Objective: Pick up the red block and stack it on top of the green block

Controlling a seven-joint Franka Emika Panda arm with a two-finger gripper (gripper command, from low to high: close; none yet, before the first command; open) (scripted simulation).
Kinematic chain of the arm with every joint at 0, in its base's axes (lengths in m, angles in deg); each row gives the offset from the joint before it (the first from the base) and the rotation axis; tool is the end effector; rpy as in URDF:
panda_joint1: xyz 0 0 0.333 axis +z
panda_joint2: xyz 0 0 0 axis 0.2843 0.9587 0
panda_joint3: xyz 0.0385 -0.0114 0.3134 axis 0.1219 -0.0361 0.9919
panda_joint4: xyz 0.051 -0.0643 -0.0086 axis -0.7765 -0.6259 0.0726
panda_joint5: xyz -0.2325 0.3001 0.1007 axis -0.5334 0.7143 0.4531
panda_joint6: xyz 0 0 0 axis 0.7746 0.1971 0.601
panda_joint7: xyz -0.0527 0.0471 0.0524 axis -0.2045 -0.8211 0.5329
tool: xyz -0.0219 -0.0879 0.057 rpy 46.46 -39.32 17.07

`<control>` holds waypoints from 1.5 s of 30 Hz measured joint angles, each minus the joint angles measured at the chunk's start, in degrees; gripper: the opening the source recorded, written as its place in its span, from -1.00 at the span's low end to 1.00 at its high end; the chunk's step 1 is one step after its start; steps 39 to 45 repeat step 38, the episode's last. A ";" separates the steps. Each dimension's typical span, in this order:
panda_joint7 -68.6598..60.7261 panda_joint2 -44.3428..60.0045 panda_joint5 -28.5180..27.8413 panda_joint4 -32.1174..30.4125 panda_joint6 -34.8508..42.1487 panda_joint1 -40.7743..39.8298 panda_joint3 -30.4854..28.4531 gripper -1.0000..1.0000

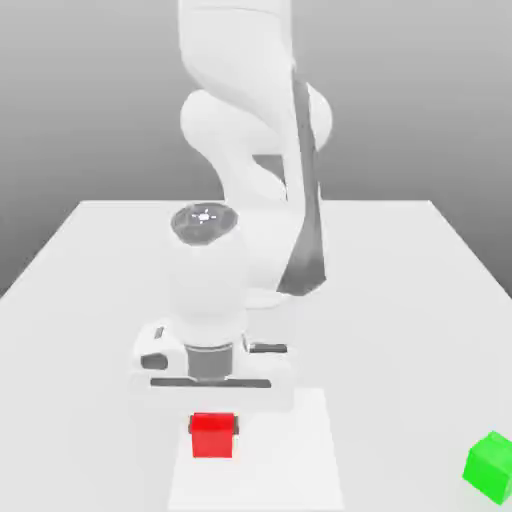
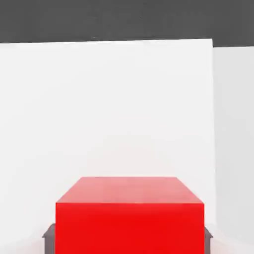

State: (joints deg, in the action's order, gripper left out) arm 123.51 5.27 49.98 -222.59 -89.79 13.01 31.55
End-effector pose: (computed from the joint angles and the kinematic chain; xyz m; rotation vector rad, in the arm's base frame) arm 0.4056 -0.0529 0.1633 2.8886 -1.2348 0.0001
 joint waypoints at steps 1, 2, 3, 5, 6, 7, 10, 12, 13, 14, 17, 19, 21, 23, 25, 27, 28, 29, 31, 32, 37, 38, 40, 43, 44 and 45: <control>0.33 -1.89 -0.47 -0.29 1.58 0.13 -0.24 -1.00; 0.71 -3.88 -1.00 -0.58 3.29 0.24 -0.47 -1.00; 1.05 -5.92 -1.48 -0.87 5.04 0.28 -0.62 -1.00; 3.31 -7.86 -2.50 -0.47 7.60 1.46 -0.46 -1.00; 5.20 -7.76 -3.04 0.24 8.43 2.48 -0.07 -1.00; 7.25 -7.40 -3.53 1.08 9.15 3.50 0.37 -1.00; 13.53 -5.81 -4.71 3.83 11.04 6.50 1.69 -1.00; 17.69 -4.68 -5.33 5.72 12.22 8.47 2.71 -1.00; 19.73 -4.13 -5.59 6.66 12.79 9.51 3.21 -1.00; 21.76 -3.60 -5.82 7.60 13.36 10.52 3.75 -1.00; 27.73 -2.11 -6.33 10.41 15.00 13.69 5.26 -1.00; 31.63 -1.22 -6.55 12.27 16.05 15.78 6.28 -1.00; 35.46 -0.44 -6.67 14.12 17.05 17.91 7.21 -1.00; 39.25 0.24 -6.70 15.96 18.03 20.03 8.11 -1.00; 43.02 0.80 -6.68 17.79 18.97 22.07 9.02 -1.00; 46.75 1.23 -6.60 19.60 19.85 24.09 9.89 -1.00; 48.60 1.39 -6.51 20.51 20.29 25.08 10.33 -1.00; 50.42 1.57 -6.44 21.40 20.64 26.04 10.73 -1.00; 53.37 2.72 -6.56 22.81 20.28 27.59 11.17 -1.00; 54.11 4.26 -6.90 23.13 18.93 28.03 10.98 -1.00; 55.48 9.52 -8.24 23.59 14.14 29.05 10.06 1.00; 55.48 9.52 -8.24 23.59 14.14 29.05 10.06 1.00; 55.48 9.52 -8.24 23.59 14.14 29.05 10.06 1.00; 55.48 9.52 -8.24 23.59 14.14 29.05 10.06 1.00; 55.48 9.52 -8.24 23.59 14.14 29.05 10.06 1.00; 55.48 9.52 -8.24 23.59 14.14 29.05 10.06 1.00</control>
